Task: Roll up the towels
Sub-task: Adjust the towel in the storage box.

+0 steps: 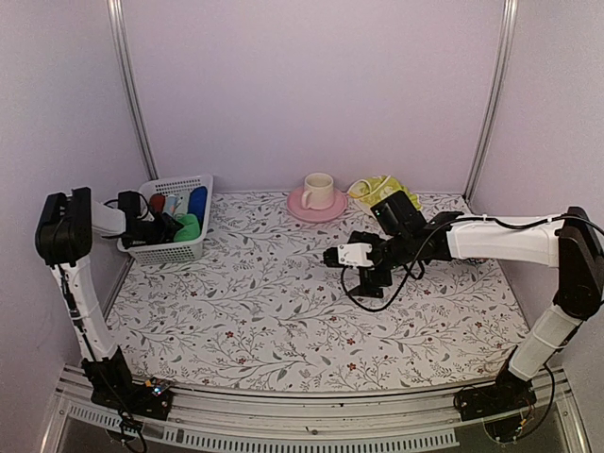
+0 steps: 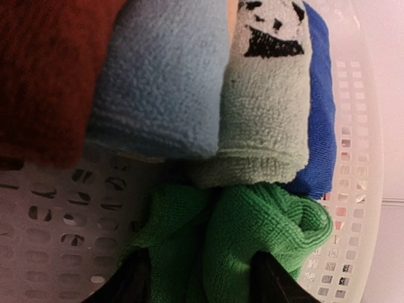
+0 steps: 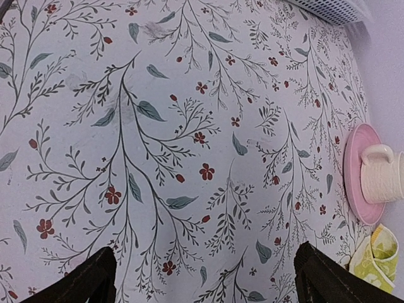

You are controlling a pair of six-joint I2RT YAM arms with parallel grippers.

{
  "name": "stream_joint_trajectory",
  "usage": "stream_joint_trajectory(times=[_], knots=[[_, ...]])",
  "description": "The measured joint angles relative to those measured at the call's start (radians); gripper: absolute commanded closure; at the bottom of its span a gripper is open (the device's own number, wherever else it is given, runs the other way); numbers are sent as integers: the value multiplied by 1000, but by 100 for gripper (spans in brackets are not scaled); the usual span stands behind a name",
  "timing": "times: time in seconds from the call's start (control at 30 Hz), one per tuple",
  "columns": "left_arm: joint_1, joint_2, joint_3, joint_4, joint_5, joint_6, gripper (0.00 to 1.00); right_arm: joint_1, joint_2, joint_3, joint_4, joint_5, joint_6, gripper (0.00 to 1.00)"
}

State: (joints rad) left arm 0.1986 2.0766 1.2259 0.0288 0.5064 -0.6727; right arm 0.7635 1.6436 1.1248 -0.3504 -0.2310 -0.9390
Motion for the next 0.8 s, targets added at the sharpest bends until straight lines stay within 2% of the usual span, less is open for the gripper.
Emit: stream_joint_trajectory(times=[0.17, 0.43, 0.67, 0.8], knots=[[-11, -32, 0, -41, -78, 11, 38, 8, 2, 0, 0, 11, -1, 1], [-30, -113, 17, -137, -244, 38, 40, 14, 3, 0, 0, 14, -2, 1], [-43, -117, 23, -176, -309, 62, 40, 20, 3, 0, 0, 14, -4, 1], [-74, -175, 2, -188, -366, 79, 42, 21, 3, 0, 0, 16, -5, 1]])
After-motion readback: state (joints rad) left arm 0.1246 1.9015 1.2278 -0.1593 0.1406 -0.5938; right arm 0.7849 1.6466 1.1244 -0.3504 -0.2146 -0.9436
